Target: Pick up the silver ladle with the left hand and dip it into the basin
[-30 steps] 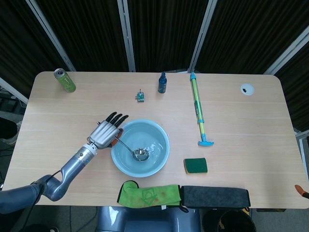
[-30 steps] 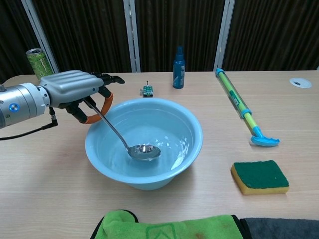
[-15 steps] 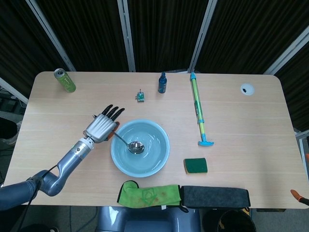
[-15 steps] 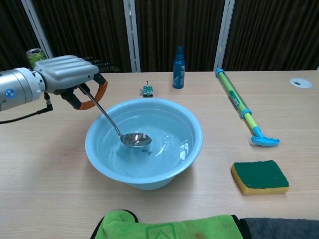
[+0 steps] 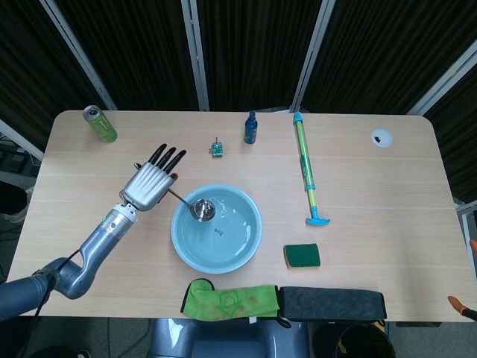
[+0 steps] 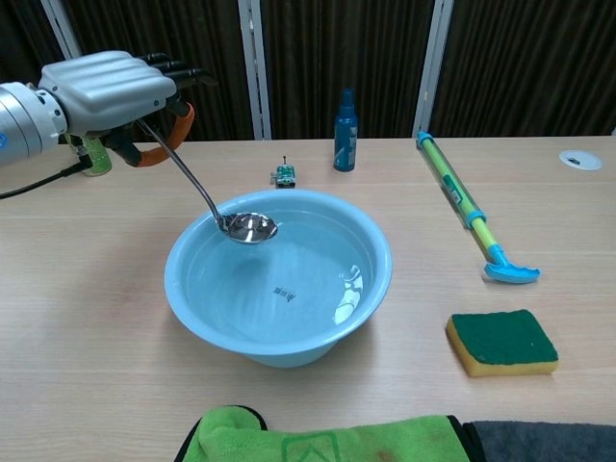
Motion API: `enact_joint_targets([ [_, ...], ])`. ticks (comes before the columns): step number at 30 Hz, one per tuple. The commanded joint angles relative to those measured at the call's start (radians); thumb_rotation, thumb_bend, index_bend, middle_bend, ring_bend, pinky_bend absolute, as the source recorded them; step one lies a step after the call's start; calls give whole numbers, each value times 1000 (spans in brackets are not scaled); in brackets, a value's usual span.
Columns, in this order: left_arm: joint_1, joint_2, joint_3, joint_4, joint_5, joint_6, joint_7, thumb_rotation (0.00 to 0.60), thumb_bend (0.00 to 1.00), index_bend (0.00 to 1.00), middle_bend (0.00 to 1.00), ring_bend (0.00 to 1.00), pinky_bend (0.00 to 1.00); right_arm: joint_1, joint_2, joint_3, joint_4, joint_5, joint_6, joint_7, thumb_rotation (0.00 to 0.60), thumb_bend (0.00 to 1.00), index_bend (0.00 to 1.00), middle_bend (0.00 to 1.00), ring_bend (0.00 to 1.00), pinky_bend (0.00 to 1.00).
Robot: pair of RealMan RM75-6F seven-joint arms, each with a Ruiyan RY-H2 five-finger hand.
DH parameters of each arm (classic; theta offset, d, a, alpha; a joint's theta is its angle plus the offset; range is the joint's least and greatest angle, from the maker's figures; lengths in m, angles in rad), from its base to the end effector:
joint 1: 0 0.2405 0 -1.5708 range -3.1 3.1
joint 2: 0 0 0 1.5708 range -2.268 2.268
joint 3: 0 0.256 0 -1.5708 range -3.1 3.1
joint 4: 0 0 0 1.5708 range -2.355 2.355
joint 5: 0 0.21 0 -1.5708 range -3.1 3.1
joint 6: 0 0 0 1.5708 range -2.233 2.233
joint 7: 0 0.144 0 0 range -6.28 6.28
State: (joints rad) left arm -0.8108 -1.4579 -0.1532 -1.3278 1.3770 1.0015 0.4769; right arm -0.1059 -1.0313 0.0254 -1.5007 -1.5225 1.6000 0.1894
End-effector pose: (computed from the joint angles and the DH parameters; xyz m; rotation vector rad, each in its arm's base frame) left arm -0.1422 0.3809 0.0291 -1.9595 -0.2961 -0.8179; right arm -0.3551 -0.1120 0.2104 1.2532 -0.9201 0.8278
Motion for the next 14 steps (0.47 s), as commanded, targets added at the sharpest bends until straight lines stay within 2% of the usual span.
enact_joint_targets([
  [1,3,6,-7,-11,16,30,6,600,674,763,0,0,0,-1,0,-2,-1,-3,2,-2,600,0,14,0,0,0],
  [14,10,51,-13,-93,68,105,53,600,670,763,0,0,0,4,2,-5,-5,-13,-2,4,600,0,14,0,0,0],
])
